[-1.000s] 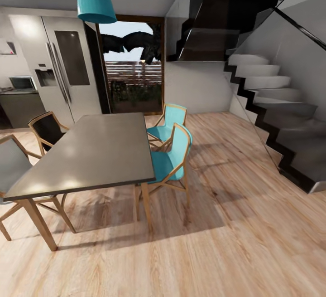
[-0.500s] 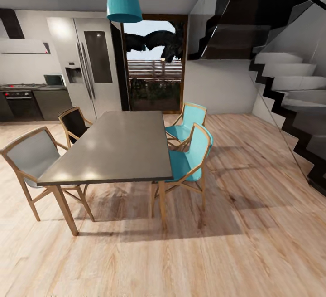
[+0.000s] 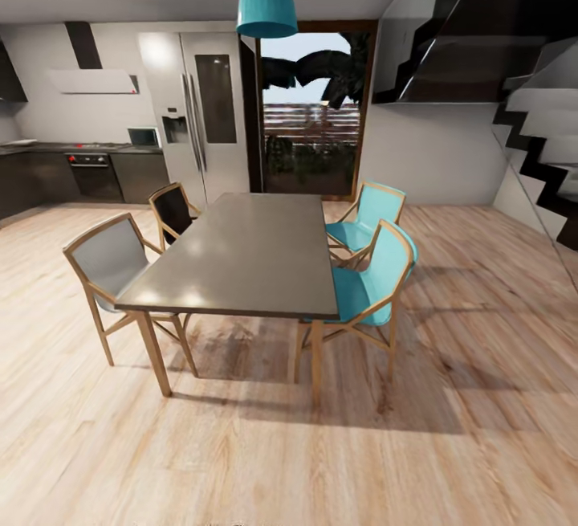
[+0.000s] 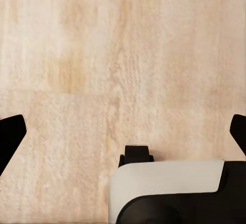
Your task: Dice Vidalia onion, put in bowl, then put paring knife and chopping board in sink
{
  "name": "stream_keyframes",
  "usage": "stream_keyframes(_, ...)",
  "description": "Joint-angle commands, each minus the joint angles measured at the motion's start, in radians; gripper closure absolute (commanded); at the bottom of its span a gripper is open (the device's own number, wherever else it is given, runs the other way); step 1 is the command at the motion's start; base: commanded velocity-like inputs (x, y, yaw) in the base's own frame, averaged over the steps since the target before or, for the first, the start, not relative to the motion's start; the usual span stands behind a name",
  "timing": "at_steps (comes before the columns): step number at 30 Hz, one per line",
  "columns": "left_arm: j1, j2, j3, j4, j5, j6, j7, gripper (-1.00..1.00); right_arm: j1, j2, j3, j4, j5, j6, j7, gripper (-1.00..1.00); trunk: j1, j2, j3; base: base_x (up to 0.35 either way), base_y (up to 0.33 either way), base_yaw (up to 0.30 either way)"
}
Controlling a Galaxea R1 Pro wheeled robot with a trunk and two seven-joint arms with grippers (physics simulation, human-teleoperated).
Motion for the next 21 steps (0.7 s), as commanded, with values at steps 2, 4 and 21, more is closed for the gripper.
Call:
stream_keyframes(2, 0.000, 0.000, 0.001, -0.001, 0.001, -0.002, 0.000, -1.00, 0.000, 0.000, 0.000, 0.001, 0.000, -0.003, -0.003, -1.00, 0.000, 0.000, -0.002, 0.000, 0.000, 0.275)
stream_keyframes(4, 0.000, 0.000, 0.001, 0.000, 0.001, -0.002, 0.000, -1.00, 0.000, 0.000, -0.001, 0.001, 0.000, -0.003, -0.003, -1.00, 0.000, 0.000, -0.003, 0.000, 0.000, 0.275)
stream_keyframes(21, 0.000, 0.000, 0.000, 0.000, 0.001, -0.010, 0.000, -1.00, 0.000, 0.000, -0.001, 0.044, 0.003, -0.004, -0.003, -1.00, 0.000, 0.000, -0.013, 0.000, 0.000, 0.275)
